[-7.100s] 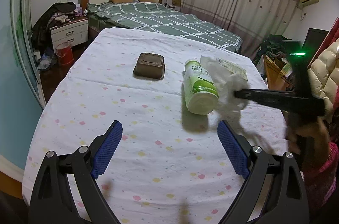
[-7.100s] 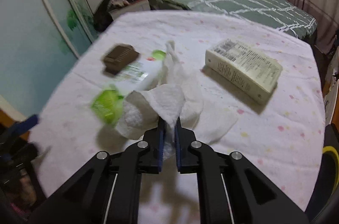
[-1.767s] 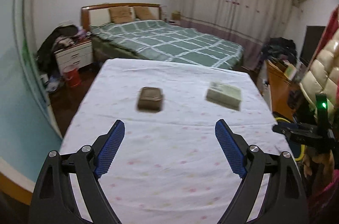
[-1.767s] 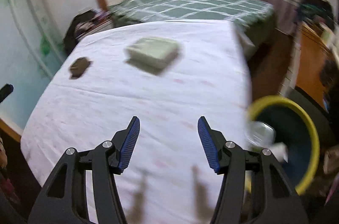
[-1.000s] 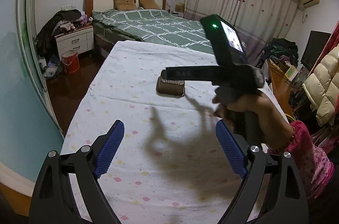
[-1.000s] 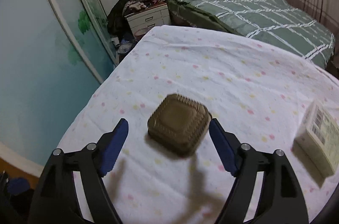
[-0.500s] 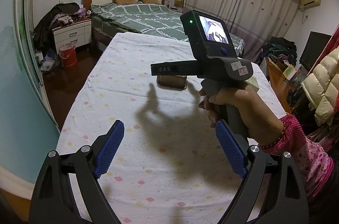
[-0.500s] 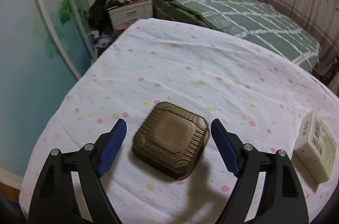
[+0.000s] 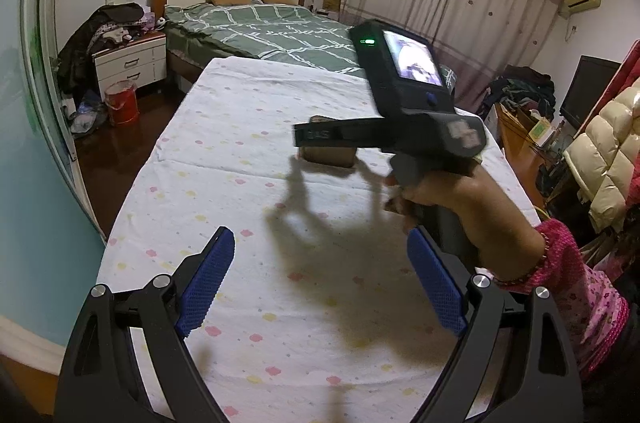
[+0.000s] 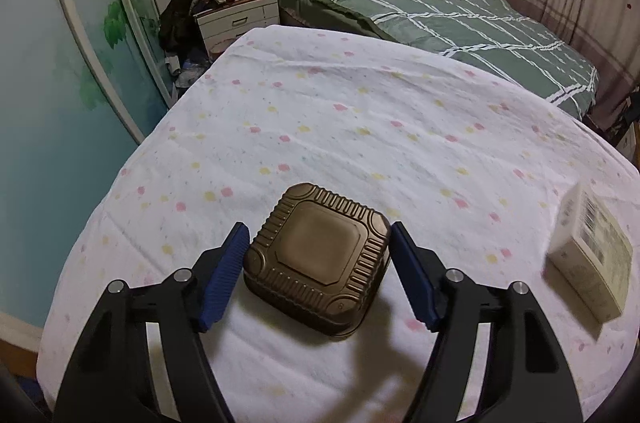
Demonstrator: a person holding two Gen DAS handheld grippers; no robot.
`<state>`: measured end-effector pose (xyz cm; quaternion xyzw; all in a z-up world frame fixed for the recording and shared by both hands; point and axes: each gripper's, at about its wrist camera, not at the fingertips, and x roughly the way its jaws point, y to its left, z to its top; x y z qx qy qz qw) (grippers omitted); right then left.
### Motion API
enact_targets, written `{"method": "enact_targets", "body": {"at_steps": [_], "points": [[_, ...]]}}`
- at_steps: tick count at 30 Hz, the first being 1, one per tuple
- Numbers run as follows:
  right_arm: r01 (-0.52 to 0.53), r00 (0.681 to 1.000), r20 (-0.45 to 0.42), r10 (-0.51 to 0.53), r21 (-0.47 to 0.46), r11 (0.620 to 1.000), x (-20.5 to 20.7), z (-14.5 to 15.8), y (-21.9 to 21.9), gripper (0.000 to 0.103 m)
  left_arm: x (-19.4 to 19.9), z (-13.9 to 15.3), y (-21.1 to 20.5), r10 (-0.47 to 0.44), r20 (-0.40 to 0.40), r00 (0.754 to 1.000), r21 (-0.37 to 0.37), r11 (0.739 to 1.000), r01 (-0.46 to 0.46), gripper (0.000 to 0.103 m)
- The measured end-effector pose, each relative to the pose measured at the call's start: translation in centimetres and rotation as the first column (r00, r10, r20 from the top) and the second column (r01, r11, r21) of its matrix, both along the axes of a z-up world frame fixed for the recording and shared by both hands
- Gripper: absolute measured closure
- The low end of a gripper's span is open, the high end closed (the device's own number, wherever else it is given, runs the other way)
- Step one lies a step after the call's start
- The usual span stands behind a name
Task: Collect trash
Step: 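Carry the brown container into the yellow bin and open the right gripper, then move the left gripper to the cream carton box and grasp it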
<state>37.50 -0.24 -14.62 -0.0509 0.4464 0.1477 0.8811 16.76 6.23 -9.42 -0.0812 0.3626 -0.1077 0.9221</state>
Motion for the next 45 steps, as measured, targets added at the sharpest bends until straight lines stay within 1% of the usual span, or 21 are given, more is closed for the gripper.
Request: {"method": "enact_targets", "body": {"at_steps": [4, 8, 12, 13, 15, 16, 17, 19, 24, 25, 27, 29, 32, 37, 38, 40, 42, 45], "points": [[0.017, 1.000, 0.021, -0.018, 0.025, 1.000, -2.3, 1.5, -3.0, 0.035, -0.1, 0.1, -0.3, -0.006, 0.002, 1.000, 0.003, 1.000, 0.006, 0.016], [0.059, 0.996, 0.062, -0.063, 0.065, 0.996, -6.3, 3.5, -7.9, 0.035, -0.3, 0.0, -0.8, -0.014, 0.003, 1.000, -0.001, 1.000, 0.014, 0.016], [0.128, 0.987, 0.084, -0.136, 0.096, 0.987, -10.5, 4.5, -13.7, 0.035, -0.1, 0.2, -2.4, -0.042, 0.002, 0.999, 0.006, 0.999, 0.042, 0.016], [0.169, 0.980, 0.087, -0.178, 0.108, 0.980, -11.9, 4.7, -16.1, 0.035, 0.0, 0.2, -2.9, -0.053, 0.001, 0.999, 0.007, 0.999, 0.053, 0.016], [0.229, 0.966, 0.094, -0.240, 0.116, 0.966, -13.6, 4.9, -19.3, 0.035, 0.3, 0.3, -4.4, -0.085, -0.002, 0.996, 0.013, 0.996, 0.085, 0.016], [0.285, 0.949, 0.103, -0.297, 0.116, 0.952, -14.9, 5.2, -22.0, 0.035, 0.4, 0.3, -5.0, -0.096, -0.003, 0.995, 0.015, 0.995, 0.096, 0.016], [0.323, 0.935, 0.111, -0.336, 0.117, 0.939, -15.7, 5.4, -23.8, 0.035, 0.6, 0.3, -5.9, -0.112, -0.004, 0.994, 0.018, 0.994, 0.112, 0.016], [0.410, 0.897, 0.125, -0.424, 0.118, 0.904, -17.6, 5.7, -27.9, 0.035, 1.2, 0.4, -7.9, -0.144, -0.007, 0.990, 0.023, 0.989, 0.144, 0.016], [0.561, 0.812, 0.115, -0.572, 0.120, 0.819, -20.7, 5.4, -36.0, 0.034, 2.5, 0.3, -13.1, -0.209, -0.020, 0.978, 0.030, 0.977, 0.209, 0.016], [0.590, 0.792, 0.109, -0.601, 0.120, 0.799, -21.3, 5.0, -37.9, 0.034, 2.8, 0.4, -14.5, -0.226, -0.021, 0.974, 0.036, 0.973, 0.227, 0.016], [0.630, 0.762, 0.097, -0.640, 0.115, 0.768, -22.2, 4.3, -40.5, 0.034, 3.2, 0.5, -16.7, -0.251, -0.021, 0.968, 0.045, 0.967, 0.252, 0.016], [0.654, 0.745, 0.084, -0.662, 0.110, 0.749, -22.8, 3.4, -42.3, 0.034, 3.6, 0.5, -18.8, -0.271, -0.024, 0.962, 0.053, 0.961, 0.272, 0.016], [0.676, 0.728, 0.064, -0.683, 0.097, 0.730, -23.4, 1.9, -44.5, 0.034, 4.5, 0.3, -21.9, -0.298, -0.037, 0.954, 0.060, 0.952, 0.300, 0.016], [0.700, 0.708, 0.040, -0.705, 0.092, 0.708, -23.5, 0.2, -46.5, 0.034, 5.4, 0.1, -25.3, -0.313, -0.049, 0.949, 0.076, 0.946, 0.316, 0.016], [0.702, 0.707, 0.037, -0.707, 0.091, 0.707, -23.5, -0.1, -46.8, 0.033, 5.7, 0.0, -26.0, -0.314, -0.053, 0.948, 0.080, 0.945, 0.317, 0.016], [0.694, 0.716, 0.029, -0.698, 0.085, 0.715, -23.3, -0.6, -47.2, 0.033, 6.1, -0.2, -26.6, -0.314, -0.059, 0.948, 0.085, 0.944, 0.318, 0.016], [0.692, 0.716, 0.034, -0.697, 0.090, 0.716, -23.4, -0.8, -47.4, 0.021, 6.9, -0.4, -27.5, -0.307, -0.064, 0.949, 0.095, 0.945, 0.313, 0.016], [0.689, 0.716, 0.048, -0.696, 0.108, 0.717, -23.8, -0.5, -47.7, 0.020, 8.0, -0.8, -28.6, -0.290, -0.069, 0.954, 0.115, 0.948, 0.297, 0.016]]}}
